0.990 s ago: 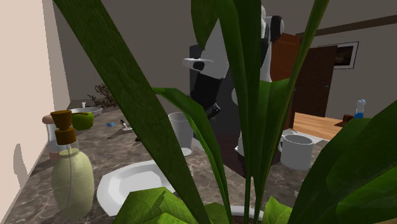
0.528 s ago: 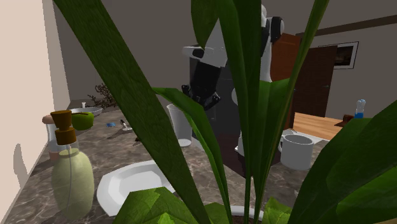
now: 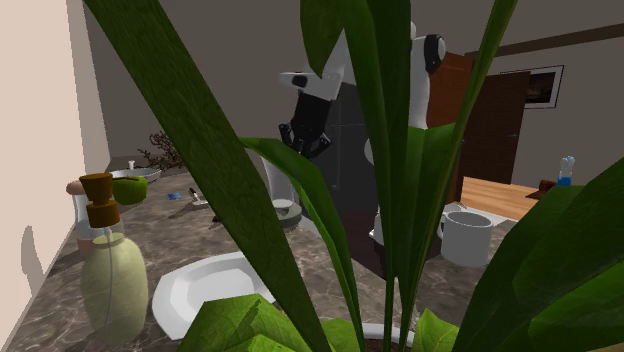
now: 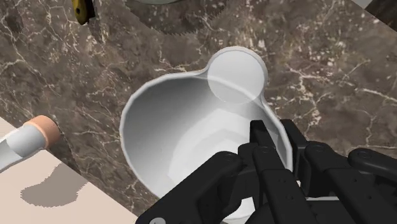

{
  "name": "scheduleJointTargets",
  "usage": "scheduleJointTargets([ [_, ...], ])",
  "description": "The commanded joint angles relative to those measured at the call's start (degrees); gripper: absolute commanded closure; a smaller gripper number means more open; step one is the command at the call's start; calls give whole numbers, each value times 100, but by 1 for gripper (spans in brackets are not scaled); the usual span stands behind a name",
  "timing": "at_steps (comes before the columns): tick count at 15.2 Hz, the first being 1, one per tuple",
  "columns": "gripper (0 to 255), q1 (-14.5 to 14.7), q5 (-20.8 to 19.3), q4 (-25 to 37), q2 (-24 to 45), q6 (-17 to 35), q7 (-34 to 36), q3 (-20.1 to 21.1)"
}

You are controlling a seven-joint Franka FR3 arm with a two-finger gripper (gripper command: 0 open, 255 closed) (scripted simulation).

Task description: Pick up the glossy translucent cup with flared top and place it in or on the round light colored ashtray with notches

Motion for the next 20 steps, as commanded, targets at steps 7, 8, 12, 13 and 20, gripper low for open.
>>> scheduleJointTargets([
  [7, 255, -521, -399, -391, -984, -278, -1057, -729],
  [8, 255, -589, -455, -411, -1085, -316, -1194, -827],
  [12, 255, -858, -676, -420, -1423, -464, -1762, -1232],
  [13, 255, -922, -730, -404, -1490, -499, -1907, -1337],
  [20, 255, -1113, -994, -685, -1569, -193, -2149, -1703],
])
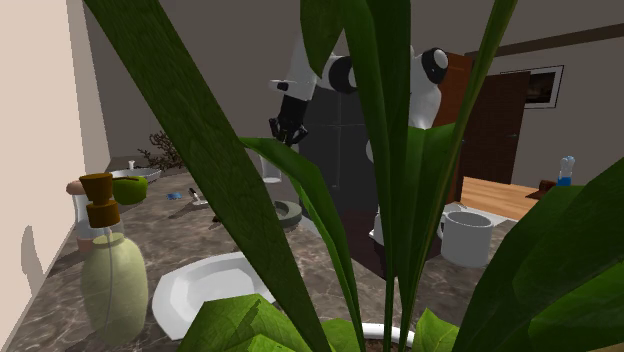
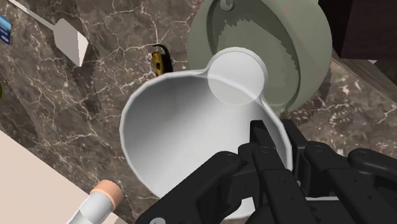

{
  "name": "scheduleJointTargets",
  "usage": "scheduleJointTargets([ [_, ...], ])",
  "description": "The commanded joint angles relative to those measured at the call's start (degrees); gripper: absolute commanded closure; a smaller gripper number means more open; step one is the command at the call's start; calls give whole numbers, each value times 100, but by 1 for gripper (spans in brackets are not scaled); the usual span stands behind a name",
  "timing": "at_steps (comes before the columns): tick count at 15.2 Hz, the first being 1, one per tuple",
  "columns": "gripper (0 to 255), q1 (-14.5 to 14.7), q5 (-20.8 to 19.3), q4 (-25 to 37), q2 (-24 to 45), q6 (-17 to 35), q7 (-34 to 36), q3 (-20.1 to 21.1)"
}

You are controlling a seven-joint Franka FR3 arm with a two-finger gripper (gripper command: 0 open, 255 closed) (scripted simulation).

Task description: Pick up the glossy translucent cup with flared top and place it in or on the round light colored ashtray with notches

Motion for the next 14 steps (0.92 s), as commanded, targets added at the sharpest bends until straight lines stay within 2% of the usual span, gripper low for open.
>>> scheduleJointTargets([
  [1, 255, -21, -57, -117, 22, 142, 27, -50],
  [14, 255, -160, -511, -863, 405, 1250, 284, -434],
])
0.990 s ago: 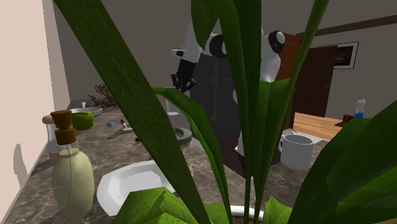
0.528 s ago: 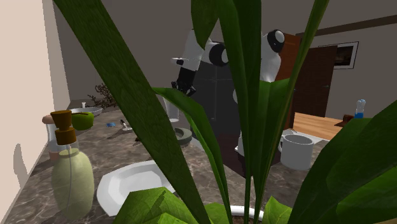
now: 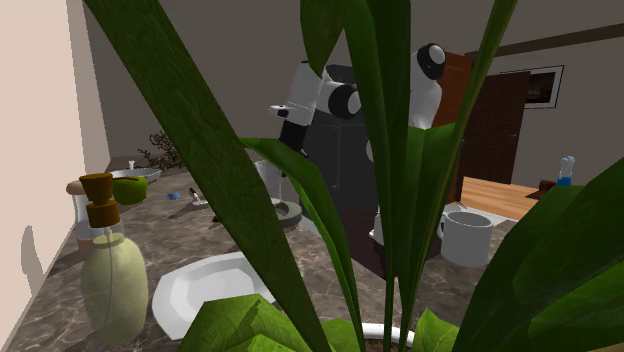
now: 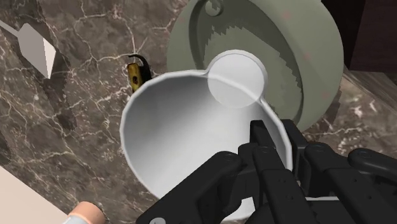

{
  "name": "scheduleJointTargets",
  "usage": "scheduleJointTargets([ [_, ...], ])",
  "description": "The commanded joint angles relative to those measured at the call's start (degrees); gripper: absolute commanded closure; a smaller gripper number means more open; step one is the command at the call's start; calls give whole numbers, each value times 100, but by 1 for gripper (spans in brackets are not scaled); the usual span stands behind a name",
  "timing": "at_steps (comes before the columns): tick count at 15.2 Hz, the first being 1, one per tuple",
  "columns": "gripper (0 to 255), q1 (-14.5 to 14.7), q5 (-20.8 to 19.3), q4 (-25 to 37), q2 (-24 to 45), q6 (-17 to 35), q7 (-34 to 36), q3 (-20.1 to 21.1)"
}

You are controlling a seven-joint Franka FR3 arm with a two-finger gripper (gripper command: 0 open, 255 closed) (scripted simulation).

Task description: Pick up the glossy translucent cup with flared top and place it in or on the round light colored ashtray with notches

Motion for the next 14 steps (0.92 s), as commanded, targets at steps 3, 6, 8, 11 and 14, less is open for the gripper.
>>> scheduleJointTargets([
  [3, 255, -53, -177, -232, 184, 409, 107, -129],
  [6, 255, -53, -177, -232, 184, 409, 107, -130],
  [8, 255, -53, -177, -232, 184, 409, 107, -130],
  [11, 255, -53, -177, -232, 184, 409, 107, -130],
  [14, 0, -53, -177, -232, 185, 409, 107, -130],
])
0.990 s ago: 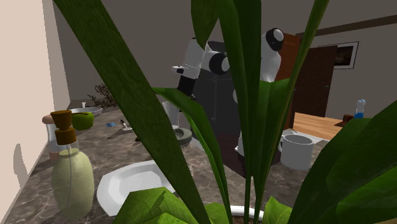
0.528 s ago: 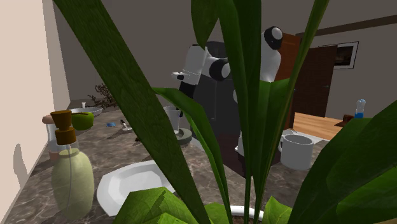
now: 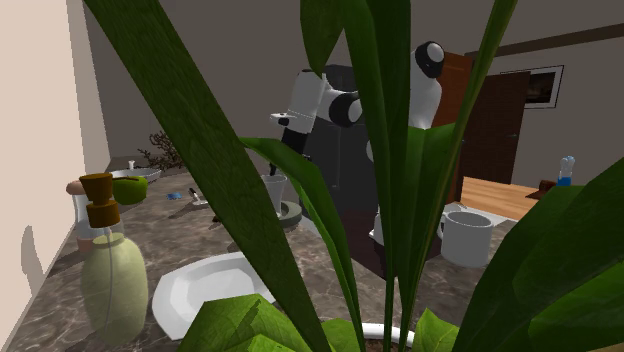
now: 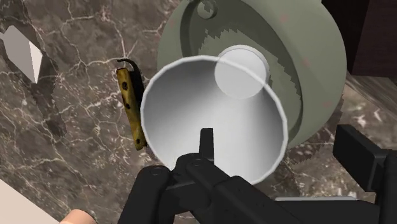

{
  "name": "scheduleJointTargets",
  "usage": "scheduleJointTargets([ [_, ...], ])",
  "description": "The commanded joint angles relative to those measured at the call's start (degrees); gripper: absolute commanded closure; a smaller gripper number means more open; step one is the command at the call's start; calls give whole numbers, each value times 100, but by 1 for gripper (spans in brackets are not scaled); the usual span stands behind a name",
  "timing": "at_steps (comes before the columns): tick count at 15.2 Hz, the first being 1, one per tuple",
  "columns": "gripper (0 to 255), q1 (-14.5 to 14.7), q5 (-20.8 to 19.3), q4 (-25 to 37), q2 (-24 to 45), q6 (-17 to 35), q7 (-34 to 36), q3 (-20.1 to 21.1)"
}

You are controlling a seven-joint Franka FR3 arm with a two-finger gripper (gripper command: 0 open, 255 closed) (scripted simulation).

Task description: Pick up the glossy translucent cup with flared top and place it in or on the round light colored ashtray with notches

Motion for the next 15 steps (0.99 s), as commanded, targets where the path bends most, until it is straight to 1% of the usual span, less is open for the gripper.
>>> scheduleJointTargets([
  [1, 0, 0, 0, 0, 0, 0, 0, 0],
  [3, 0, 0, 0, 0, 0, 0, 0, 0],
  [7, 0, 30, 353, 268, -662, -966, -115, 437],
  [15, 0, 28, 354, 268, -662, -965, -116, 438],
])
